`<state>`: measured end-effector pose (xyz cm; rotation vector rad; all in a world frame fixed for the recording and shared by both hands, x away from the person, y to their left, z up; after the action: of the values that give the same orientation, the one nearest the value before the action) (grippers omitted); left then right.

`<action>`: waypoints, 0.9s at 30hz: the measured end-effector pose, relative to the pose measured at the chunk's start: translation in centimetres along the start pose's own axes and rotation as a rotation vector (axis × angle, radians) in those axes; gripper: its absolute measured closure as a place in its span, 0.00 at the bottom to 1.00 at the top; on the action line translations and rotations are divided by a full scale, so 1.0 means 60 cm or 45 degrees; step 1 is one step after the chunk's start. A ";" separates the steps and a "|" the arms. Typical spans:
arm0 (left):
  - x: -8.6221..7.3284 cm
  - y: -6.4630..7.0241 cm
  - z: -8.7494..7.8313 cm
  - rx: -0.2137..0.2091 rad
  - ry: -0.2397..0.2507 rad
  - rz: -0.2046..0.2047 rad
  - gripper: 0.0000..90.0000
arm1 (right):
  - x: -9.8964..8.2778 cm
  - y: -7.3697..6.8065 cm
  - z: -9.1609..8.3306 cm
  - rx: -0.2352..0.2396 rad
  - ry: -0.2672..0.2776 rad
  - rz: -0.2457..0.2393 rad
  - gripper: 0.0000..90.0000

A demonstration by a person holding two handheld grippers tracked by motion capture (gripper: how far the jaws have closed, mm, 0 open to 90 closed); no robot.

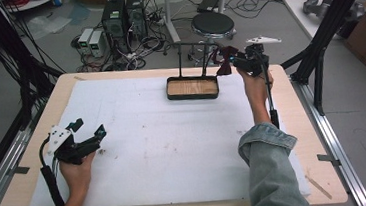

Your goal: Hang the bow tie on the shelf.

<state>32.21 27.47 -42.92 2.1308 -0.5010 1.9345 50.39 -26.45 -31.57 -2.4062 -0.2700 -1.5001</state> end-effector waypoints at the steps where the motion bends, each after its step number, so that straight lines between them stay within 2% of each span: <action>1: 0.000 0.000 0.000 0.001 -0.001 0.001 0.18 | 0.001 0.000 -0.003 -0.003 0.002 0.004 0.69; 13: 0.000 0.000 0.001 0.005 -0.004 0.003 0.18 | 0.018 -0.001 -0.045 0.029 0.085 0.005 0.59; 24: 0.000 0.000 -0.001 0.009 0.002 -0.002 0.18 | 0.033 -0.009 -0.102 0.073 0.170 0.006 0.47; 27: 0.000 0.000 -0.002 0.010 0.003 0.001 0.18 | 0.033 -0.014 -0.119 0.076 0.210 -0.018 0.44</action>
<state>32.12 27.49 -42.90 2.1327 -0.4946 1.9422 45.01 -28.08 -26.69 -2.2235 -0.2909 -1.6612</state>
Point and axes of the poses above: each handheld gripper's, and its own axes: z roughly forward along the jaws, x roughly out of its top, y roughly to its right, the point moved 1 cm from there along z, roughly forward along the jaws, and after that the axes turned 7 degrees about z, right-handed, at the moved point
